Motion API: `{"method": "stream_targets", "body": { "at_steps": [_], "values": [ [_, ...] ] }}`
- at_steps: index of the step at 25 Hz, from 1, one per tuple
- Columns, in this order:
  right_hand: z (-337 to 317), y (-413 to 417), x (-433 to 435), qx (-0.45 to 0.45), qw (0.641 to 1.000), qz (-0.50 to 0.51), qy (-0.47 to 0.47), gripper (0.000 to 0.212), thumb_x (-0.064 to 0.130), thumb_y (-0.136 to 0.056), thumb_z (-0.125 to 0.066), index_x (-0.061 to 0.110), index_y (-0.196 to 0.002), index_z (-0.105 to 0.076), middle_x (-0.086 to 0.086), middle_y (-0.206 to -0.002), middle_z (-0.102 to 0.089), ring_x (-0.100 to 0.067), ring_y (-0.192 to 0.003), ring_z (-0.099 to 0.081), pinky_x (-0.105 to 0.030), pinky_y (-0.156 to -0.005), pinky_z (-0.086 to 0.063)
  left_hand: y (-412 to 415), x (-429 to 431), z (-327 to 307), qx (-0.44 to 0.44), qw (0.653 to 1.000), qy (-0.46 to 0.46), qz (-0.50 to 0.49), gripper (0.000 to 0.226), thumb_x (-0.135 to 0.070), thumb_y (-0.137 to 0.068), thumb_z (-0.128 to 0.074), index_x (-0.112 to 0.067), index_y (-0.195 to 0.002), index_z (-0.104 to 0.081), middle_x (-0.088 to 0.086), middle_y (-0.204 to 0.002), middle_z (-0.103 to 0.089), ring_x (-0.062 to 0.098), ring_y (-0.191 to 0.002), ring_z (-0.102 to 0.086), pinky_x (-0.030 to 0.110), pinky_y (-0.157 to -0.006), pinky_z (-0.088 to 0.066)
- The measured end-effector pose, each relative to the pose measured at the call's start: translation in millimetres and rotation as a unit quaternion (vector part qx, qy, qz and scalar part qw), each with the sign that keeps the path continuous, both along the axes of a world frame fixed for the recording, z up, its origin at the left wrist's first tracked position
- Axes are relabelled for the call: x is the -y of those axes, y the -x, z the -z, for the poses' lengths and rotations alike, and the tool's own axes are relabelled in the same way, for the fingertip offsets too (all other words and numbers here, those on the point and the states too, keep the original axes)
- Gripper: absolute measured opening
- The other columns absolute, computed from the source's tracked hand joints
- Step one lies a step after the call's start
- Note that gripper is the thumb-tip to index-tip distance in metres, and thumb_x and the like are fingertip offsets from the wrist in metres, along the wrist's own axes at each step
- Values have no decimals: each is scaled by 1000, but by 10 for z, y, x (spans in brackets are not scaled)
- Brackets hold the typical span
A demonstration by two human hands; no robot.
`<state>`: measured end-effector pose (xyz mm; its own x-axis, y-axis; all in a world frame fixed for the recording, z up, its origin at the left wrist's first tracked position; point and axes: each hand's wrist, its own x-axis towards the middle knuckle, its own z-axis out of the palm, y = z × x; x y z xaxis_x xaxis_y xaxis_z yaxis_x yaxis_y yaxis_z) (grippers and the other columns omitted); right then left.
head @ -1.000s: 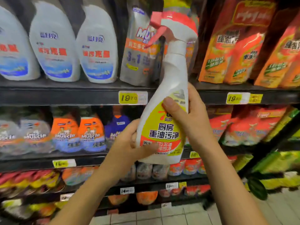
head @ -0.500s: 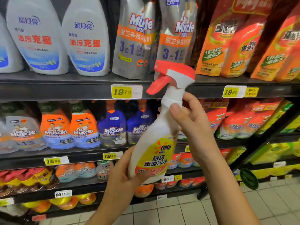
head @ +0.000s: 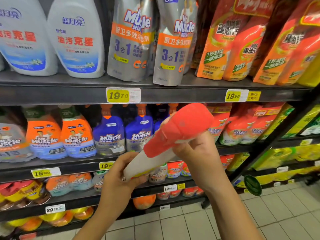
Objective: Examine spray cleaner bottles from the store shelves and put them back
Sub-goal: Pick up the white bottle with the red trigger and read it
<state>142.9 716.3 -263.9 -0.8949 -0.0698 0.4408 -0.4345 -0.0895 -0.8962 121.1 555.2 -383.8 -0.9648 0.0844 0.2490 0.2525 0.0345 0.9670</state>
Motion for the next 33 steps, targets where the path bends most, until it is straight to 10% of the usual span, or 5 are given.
{"method": "stream_targets", "body": {
  "at_steps": [4,8,15,23,33],
  "values": [
    [1,-42,-32,0,998,-39,-52,45,43,-65,-81,18,-98,-65,3,-96,-69,-20,-90,-65,-33,-75,-50,50,6,7,-20,999,-16,-43,78,15,-57,-77,-56,-87,-64,-24,-94,-70,-10,-80,-63,5,-63,-49],
    [30,-43,-18,15,996,-54,-65,34,29,-67,-77,21,-97,-65,3,-98,-68,-14,-88,-64,-18,-68,-48,71,20,9,-41,998,-13,-46,62,21,-61,-74,-32,-91,-64,-23,-94,-71,-10,-76,-64,3,-60,-48],
    [-11,18,-34,-21,999,-10,-30,51,55,-70,-71,17,-103,-63,14,-94,-72,-4,-90,-68,-18,-74,-52,96,10,16,33,996,-28,79,66,23,-58,-74,-26,-101,-62,-13,-95,-73,5,-87,-68,19,-72,-56],
    [-194,187,-307,42,999,-20,17,34,35,-86,-58,12,-112,-59,-5,-101,-73,-16,-82,-70,-25,-66,-54,-24,-119,-47,144,949,-112,257,62,-35,-53,-91,-23,-110,-69,4,-103,-74,22,-96,-70,34,-78,-55],
    [-377,343,-554,144,975,73,152,30,28,-96,-49,4,-100,-67,-17,-96,-74,-24,-82,-72,-35,-75,-59,-146,-174,-602,144,939,-102,294,44,-50,-61,-83,-32,-100,-73,0,-103,-75,17,-92,-71,22,-70,-56]
  ]
}}
